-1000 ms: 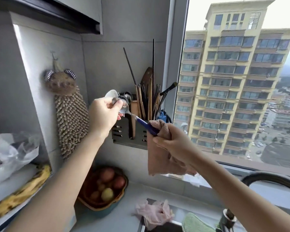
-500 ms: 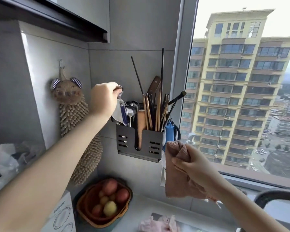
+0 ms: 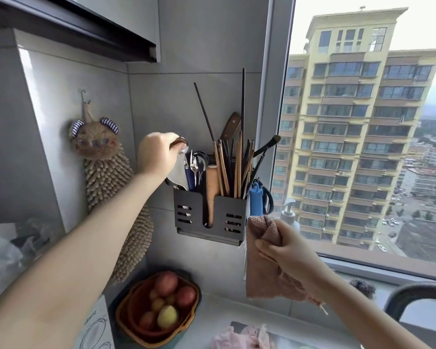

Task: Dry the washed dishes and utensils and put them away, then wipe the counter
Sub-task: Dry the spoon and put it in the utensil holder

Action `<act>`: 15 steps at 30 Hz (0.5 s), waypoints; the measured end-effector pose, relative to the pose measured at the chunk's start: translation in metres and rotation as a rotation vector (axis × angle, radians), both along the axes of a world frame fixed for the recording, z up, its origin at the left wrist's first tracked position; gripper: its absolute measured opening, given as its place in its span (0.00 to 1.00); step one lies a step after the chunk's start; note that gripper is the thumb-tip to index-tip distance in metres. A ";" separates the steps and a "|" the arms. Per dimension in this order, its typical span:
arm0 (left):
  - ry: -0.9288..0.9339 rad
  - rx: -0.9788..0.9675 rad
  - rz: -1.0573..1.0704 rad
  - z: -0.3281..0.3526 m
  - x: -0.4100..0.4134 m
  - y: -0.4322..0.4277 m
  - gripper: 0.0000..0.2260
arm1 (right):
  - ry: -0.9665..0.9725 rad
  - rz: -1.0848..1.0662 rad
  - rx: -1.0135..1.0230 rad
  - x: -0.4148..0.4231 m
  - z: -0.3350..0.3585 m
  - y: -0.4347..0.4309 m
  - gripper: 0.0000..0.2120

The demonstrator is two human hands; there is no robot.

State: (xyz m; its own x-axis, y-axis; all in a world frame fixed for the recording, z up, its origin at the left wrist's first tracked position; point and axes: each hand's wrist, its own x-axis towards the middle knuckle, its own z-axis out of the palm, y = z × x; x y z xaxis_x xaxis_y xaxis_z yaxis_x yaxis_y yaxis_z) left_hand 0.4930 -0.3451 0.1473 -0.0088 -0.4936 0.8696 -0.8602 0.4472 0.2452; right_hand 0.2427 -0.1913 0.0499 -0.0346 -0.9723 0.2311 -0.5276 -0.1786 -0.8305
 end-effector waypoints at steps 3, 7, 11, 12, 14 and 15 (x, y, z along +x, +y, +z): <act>-0.077 0.077 0.056 -0.007 -0.003 -0.006 0.10 | -0.002 -0.006 0.005 0.000 0.003 -0.002 0.10; -0.260 0.171 0.192 0.000 -0.011 -0.002 0.12 | -0.004 -0.001 0.002 0.001 0.005 -0.004 0.11; -0.404 0.363 0.305 -0.002 -0.020 -0.002 0.12 | -0.031 0.016 0.013 0.002 0.004 -0.001 0.11; -0.371 0.411 0.274 -0.001 -0.022 -0.002 0.12 | -0.040 0.023 0.015 0.002 0.005 0.001 0.11; -0.215 0.506 0.166 0.002 -0.026 -0.003 0.12 | -0.047 0.031 0.013 0.001 0.005 0.004 0.10; -0.149 0.519 0.134 0.004 -0.027 -0.002 0.13 | -0.044 0.027 0.011 0.000 0.004 0.005 0.09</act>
State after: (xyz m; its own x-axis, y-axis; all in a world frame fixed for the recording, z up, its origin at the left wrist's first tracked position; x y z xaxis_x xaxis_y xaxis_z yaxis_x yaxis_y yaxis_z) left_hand 0.4656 -0.3470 0.1511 -0.0209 -0.8622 0.5061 -0.9434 0.1846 0.2756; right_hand 0.2429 -0.1865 0.0541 -0.0185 -0.9754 0.2196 -0.4855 -0.1832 -0.8548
